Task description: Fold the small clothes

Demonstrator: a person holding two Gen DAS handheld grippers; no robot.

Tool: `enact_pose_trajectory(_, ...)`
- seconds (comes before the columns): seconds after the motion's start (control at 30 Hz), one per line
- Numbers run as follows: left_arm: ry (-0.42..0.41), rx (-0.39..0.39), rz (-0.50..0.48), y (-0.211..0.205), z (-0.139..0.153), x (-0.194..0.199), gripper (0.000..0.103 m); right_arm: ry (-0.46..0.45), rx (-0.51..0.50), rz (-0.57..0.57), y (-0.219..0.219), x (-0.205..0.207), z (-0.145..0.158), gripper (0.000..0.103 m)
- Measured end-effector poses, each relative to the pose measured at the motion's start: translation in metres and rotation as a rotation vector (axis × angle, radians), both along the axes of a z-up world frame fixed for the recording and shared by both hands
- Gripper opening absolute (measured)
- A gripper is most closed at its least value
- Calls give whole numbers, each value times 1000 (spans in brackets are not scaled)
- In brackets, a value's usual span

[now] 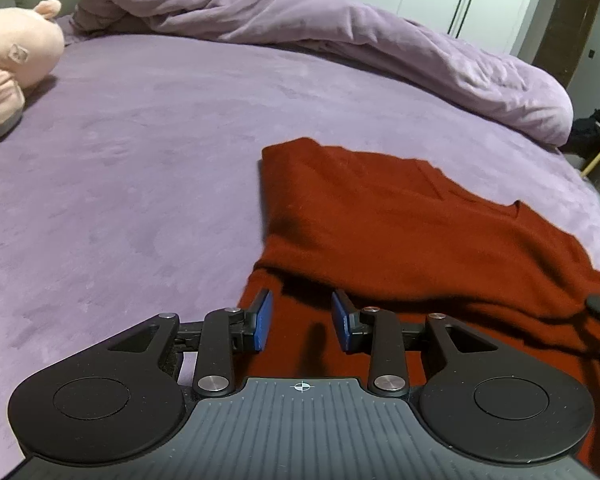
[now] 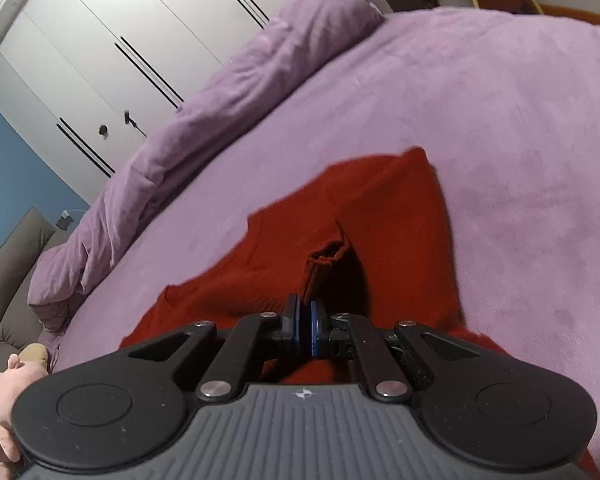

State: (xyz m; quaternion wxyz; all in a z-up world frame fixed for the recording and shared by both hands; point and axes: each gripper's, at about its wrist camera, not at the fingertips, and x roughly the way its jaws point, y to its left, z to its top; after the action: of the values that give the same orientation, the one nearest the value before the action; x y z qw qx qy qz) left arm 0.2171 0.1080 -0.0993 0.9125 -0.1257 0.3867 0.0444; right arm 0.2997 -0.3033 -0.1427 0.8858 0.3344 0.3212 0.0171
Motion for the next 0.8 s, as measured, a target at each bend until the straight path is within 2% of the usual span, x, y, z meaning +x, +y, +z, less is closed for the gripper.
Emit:
enact_pose_trajectory(0.07, -3, -18, -7, 2, 3, 1, 35, -7, 29, -5, -5, 0, 0, 12)
enact_pose_trajectory(0.13, -2, -28, -26, 2, 3, 1, 36, -7, 101, -21, -14, 4, -2, 38)
enact_pose_trajectory(0.23, 27, -22, -37, -1, 1, 6, 36, -3, 162, -36, -18, 16, -8, 38)
enact_pose_trajectory(0.27, 36, -22, -42, -2, 0, 7, 36, 5, 154, -32, -15, 18, -8, 36)
enact_pose_trajectory(0.3, 40, -22, -50, -3, 0, 8, 37, 19, 136, -20, -12, 23, -7, 30)
enact_pose_trajectory(0.33, 45, -17, -57, -5, -1, 10, 37, 37, 106, -8, -8, 27, -5, 10)
enact_pose_trajectory(0.37, 51, -6, -64, -7, -1, 12, 37, 42, 75, -2, -5, 29, -2, 6)
enact_pose_trajectory(0.5, 56, 38, -72, -13, -3, 18, 37, -81, -39, -52, -6, 10, 21, 5)
enact_pose_trajectory(0.57, 60, 40, -62, -12, -5, 21, 37, -83, -161, -56, -6, 7, 25, 5)
enact_pose_trajectory(0.6, 65, 37, -57, -11, -6, 22, 37, -65, -189, -40, -7, 8, 23, 5)
enact_pose_trajectory(0.7, 69, 30, -53, -10, -6, 23, 37, 19, -186, -10, -13, 12, 9, 5)
enact_pose_trajectory(0.8, 63, 33, -52, -9, -4, 21, 37, 25, -163, -11, -16, 7, 5, 5)
